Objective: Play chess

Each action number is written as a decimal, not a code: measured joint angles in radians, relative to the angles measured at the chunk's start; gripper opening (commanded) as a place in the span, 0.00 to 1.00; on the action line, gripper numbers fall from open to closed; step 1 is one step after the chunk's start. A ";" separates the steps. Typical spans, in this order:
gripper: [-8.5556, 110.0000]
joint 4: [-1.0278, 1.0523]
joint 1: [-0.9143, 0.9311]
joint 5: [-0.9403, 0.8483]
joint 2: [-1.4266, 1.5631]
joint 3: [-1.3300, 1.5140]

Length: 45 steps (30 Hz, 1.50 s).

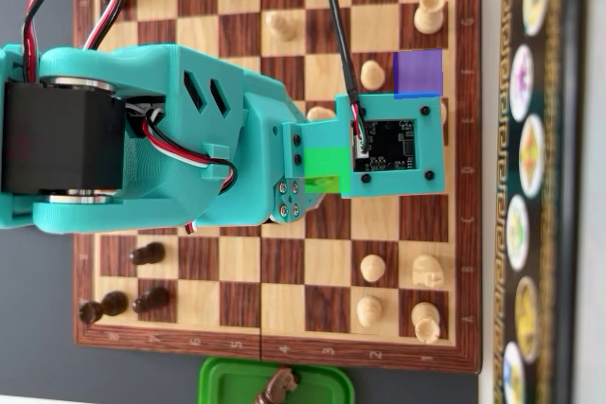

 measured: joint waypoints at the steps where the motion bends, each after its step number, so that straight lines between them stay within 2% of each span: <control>1: 0.14 0.002 0.000 0.000 0.000 0.000; 12: 0.18 0.002 0.000 0.029 0.000 0.000; 39: 0.18 -0.014 0.029 0.029 0.002 -0.040; 45: 0.18 -0.014 0.031 0.025 0.098 -0.040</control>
